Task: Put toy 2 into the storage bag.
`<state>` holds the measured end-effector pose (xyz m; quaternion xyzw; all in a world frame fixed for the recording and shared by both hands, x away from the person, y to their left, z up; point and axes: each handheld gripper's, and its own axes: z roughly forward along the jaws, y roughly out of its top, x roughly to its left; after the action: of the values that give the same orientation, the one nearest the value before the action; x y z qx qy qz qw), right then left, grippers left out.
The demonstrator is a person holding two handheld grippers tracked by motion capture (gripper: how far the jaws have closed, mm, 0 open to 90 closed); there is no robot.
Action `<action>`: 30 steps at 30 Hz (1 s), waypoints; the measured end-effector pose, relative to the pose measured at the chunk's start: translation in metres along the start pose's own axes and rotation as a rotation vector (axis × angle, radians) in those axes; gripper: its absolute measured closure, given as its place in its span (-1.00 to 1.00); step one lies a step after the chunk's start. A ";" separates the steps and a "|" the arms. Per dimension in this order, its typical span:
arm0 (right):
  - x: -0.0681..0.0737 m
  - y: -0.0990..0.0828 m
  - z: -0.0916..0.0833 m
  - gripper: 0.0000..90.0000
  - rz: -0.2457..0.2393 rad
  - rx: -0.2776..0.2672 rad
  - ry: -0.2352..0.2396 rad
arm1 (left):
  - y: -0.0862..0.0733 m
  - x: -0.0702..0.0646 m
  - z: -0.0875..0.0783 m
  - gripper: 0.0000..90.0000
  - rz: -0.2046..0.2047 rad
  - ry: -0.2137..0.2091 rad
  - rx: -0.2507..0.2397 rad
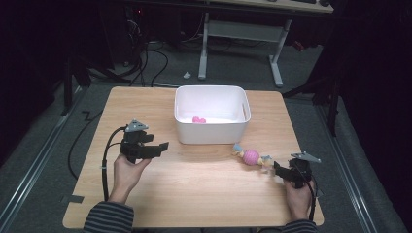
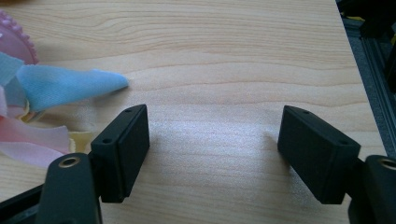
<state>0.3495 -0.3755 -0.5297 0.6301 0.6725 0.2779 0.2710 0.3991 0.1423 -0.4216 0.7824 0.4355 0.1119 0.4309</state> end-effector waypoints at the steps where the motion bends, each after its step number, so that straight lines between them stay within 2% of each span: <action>1: 0.000 0.000 0.000 -0.44 0.000 0.000 0.000 | -0.002 0.000 0.001 -0.32 -0.004 -0.003 0.002; 17: 0.000 0.000 0.000 -0.44 0.000 0.000 0.000 | -0.031 0.006 0.013 -0.36 -0.039 -0.010 0.023; 25: 0.000 0.000 0.000 -0.44 0.000 0.000 -0.001 | -0.047 0.010 0.027 -0.38 -0.067 -0.007 0.045; 30: 0.000 0.000 0.000 -0.44 0.000 0.000 -0.001 | -0.050 0.009 0.033 -0.38 -0.047 0.018 0.062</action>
<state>0.3493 -0.3754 -0.5297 0.6304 0.6723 0.2777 0.2713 0.3938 0.1426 -0.4820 0.7840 0.4607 0.0953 0.4049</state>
